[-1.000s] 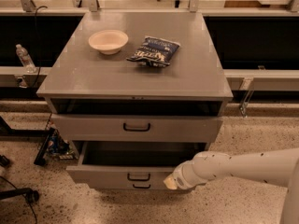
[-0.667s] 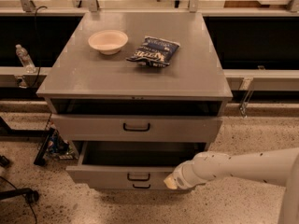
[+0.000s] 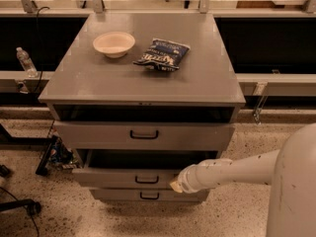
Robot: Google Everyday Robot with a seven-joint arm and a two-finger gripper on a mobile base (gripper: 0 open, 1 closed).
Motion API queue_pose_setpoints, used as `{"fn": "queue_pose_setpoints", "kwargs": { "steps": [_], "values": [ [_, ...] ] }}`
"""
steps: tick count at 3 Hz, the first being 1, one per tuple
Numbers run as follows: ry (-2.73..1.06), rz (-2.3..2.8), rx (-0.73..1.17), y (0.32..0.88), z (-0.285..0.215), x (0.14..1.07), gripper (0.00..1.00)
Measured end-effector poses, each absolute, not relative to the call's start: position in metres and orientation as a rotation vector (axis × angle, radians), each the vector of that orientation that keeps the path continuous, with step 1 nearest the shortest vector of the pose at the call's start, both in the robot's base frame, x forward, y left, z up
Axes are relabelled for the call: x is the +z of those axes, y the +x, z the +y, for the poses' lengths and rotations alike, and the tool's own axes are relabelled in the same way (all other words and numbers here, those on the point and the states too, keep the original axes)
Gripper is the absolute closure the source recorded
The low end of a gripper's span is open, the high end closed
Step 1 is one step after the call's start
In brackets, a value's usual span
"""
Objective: Close middle drawer
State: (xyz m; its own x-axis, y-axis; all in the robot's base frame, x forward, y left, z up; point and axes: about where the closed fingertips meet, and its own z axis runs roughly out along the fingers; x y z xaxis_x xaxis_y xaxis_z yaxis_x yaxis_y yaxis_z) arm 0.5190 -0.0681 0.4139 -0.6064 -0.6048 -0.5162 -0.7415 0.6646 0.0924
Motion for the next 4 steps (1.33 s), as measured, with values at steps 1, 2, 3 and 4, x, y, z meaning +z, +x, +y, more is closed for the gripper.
{"fn": "queue_pose_setpoints", "kwargs": {
  "steps": [1,2,3,4],
  "values": [
    [-1.045,2.4,0.392,0.535,-0.069,0.417,1.0],
    [-1.041,2.376,0.376,0.546,-0.071,0.421,1.0],
    [-1.036,2.333,0.359,0.572,-0.074,0.426,1.0],
    [-1.036,2.333,0.359,0.572,-0.075,0.426,1.0]
  ]
}}
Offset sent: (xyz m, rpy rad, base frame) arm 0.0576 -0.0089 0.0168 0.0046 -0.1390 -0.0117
